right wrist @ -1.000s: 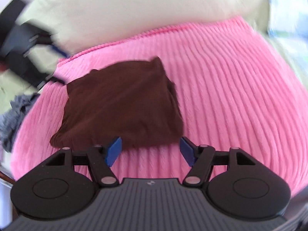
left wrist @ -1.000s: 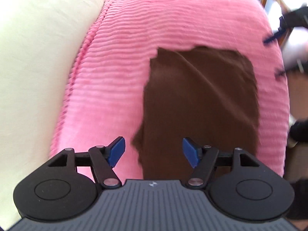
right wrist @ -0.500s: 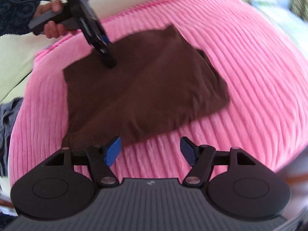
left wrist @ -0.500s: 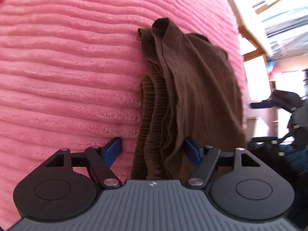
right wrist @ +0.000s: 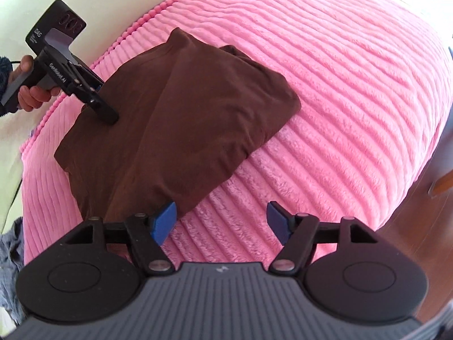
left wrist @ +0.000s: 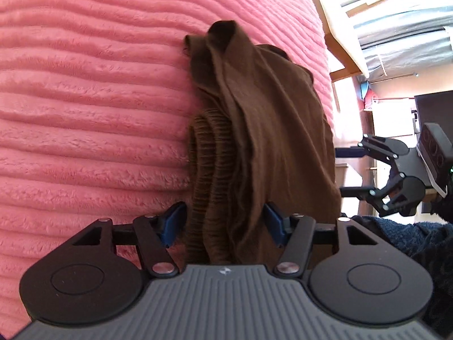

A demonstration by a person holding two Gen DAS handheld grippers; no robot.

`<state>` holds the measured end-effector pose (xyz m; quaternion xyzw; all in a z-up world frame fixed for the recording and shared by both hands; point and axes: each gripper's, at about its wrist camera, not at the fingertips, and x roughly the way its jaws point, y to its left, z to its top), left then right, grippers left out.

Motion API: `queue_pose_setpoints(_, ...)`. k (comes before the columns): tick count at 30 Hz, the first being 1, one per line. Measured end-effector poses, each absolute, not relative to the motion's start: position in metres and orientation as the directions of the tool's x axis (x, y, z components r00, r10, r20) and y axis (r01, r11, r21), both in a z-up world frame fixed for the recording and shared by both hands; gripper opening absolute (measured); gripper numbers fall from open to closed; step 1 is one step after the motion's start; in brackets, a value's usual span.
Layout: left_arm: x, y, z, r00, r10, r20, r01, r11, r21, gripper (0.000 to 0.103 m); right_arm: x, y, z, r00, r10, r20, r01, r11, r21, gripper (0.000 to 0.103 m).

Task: Fold clothes
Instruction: 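Grasp the folded brown bundle with the left gripper while the right gripper grasps beside it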

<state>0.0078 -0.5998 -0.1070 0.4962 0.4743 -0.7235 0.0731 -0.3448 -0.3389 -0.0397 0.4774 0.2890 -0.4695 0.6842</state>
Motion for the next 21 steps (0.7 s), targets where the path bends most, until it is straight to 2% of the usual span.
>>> queue_pose_setpoints(1, 0.002, -0.596, -0.104, -0.508, 0.364, -0.780, 0.557, -0.553, -0.620, 0.057, -0.345, -0.337, -0.040, 0.402, -0.372, -0.837, 0.913, 0.096, 0.396, 0.067)
queue_pose_setpoints(3, -0.008, -0.586, -0.102, -0.505, 0.361, -0.784, 0.517, -0.601, -0.609, 0.042, -0.346, -0.337, -0.041, 0.410, -0.380, -0.829, 0.907, 0.078, 0.413, 0.067)
queue_pose_setpoints(4, -0.010, -0.583, -0.106, -0.499, 0.362, -0.787, 0.522, -0.600, -0.607, 0.040, -0.348, -0.335, -0.042, 0.417, -0.386, -0.823, 0.901, 0.059, 0.429, 0.067)
queue_pose_setpoints(8, -0.015, -0.575, -0.103, -0.500, 0.310, -0.808, 0.547, -0.610, -0.573, 0.039, -0.354, -0.333, -0.044, 0.459, -0.407, -0.790, 0.854, -0.043, 0.518, 0.068)
queue_pose_setpoints(10, -0.018, -0.569, -0.102, -0.487, 0.293, -0.823, 0.559, -0.620, -0.551, 0.039, -0.360, -0.330, -0.052, 0.510, -0.432, -0.744, 0.775, -0.144, 0.615, 0.069)
queue_pose_setpoints(12, -0.019, -0.572, -0.104, -0.491, 0.304, -0.816, 0.572, -0.594, -0.565, 0.040, -0.362, -0.327, -0.064, 0.537, -0.448, -0.714, 0.693, -0.248, 0.677, 0.075)
queue_pose_setpoints(17, -0.025, -0.569, -0.111, -0.478, 0.332, -0.814, 0.575, -0.582, -0.575, 0.041, -0.363, -0.316, -0.090, 0.539, -0.545, -0.643, 0.516, -0.390, 0.763, 0.077)
queue_pose_setpoints(21, -0.028, -0.567, -0.111, -0.460, 0.344, -0.819, 0.581, -0.580, -0.571, 0.042, -0.359, -0.315, -0.092, 0.561, -0.590, -0.580, 0.422, -0.399, 0.814, 0.064)
